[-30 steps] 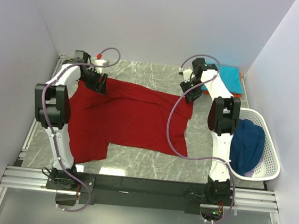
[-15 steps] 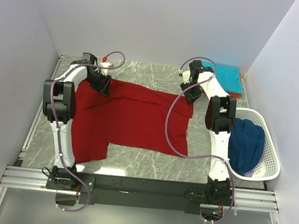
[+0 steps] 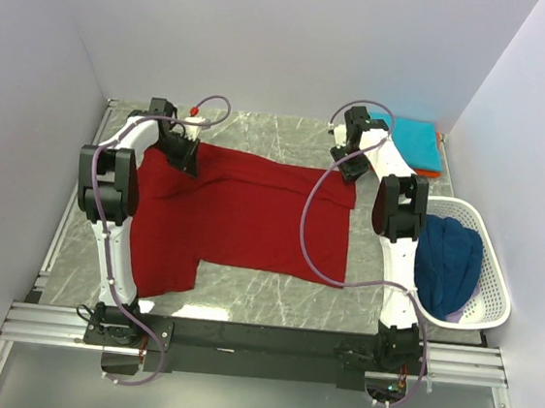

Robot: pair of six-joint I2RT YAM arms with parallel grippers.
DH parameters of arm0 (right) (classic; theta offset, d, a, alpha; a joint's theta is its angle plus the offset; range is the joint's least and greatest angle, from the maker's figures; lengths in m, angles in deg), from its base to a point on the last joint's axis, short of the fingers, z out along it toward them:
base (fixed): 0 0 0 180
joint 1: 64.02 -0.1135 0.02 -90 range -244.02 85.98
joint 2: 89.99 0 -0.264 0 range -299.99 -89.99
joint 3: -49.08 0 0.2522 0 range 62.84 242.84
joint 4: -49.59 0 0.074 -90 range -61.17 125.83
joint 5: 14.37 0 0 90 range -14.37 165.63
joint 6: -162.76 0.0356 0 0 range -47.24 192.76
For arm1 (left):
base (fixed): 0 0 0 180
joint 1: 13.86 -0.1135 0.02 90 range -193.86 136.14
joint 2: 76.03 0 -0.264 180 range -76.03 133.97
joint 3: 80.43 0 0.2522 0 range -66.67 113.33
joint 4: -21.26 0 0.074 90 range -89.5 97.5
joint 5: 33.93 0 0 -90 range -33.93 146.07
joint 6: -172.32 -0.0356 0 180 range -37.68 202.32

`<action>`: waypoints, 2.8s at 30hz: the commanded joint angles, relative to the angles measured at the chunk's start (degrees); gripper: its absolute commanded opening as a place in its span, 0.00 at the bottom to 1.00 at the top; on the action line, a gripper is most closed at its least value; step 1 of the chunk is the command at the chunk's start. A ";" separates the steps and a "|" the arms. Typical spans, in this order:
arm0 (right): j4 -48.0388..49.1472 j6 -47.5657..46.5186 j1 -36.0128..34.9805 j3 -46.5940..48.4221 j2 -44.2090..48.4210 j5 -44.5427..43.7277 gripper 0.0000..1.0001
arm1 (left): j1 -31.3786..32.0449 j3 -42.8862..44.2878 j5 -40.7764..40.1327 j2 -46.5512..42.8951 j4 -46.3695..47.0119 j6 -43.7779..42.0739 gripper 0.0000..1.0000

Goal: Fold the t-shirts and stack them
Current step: Fold the tshirt

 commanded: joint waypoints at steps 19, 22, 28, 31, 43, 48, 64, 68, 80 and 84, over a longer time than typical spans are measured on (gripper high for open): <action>-0.27 -0.15 0.13 1.12 3.67 0.48 0.41 | -2.42 -0.69 2.94 -10.39 -8.39 -12.58 0.48; -0.28 -0.41 0.13 0.16 6.04 1.19 0.43 | -6.73 7.40 3.22 -6.61 -3.92 -3.36 0.46; 1.93 -1.20 0.57 -0.46 6.59 0.84 0.45 | -10.51 16.02 -2.23 1.91 7.78 12.38 0.46; 1.66 -1.03 0.57 0.68 5.35 0.84 0.44 | -11.04 17.79 -2.93 4.64 10.59 16.78 0.52; 4.56 -0.67 0.48 -0.63 2.54 -1.09 0.39 | -11.22 20.86 -4.08 13.51 16.84 28.13 0.41; 4.39 -1.38 -0.04 -0.63 1.57 -2.06 0.37 | -11.31 22.53 -4.26 15.72 16.14 29.18 0.30; 5.00 -2.08 -2.06 1.83 -1.42 -11.55 0.32 | -15.70 19.37 -2.94 14.14 19.84 32.17 0.00; 5.61 -2.26 -2.41 1.83 -1.68 -12.78 0.32 | -15.70 18.40 -3.90 14.49 20.00 32.52 0.00; 5.36 0.47 -2.50 0.00 11.14 -0.23 0.57 | -16.32 11.39 2.24 2.20 20.89 24.90 0.43; 1.33 2.57 -2.41 -1.08 13.26 7.94 0.52 | -16.23 7.95 4.53 -2.64 17.55 18.56 0.44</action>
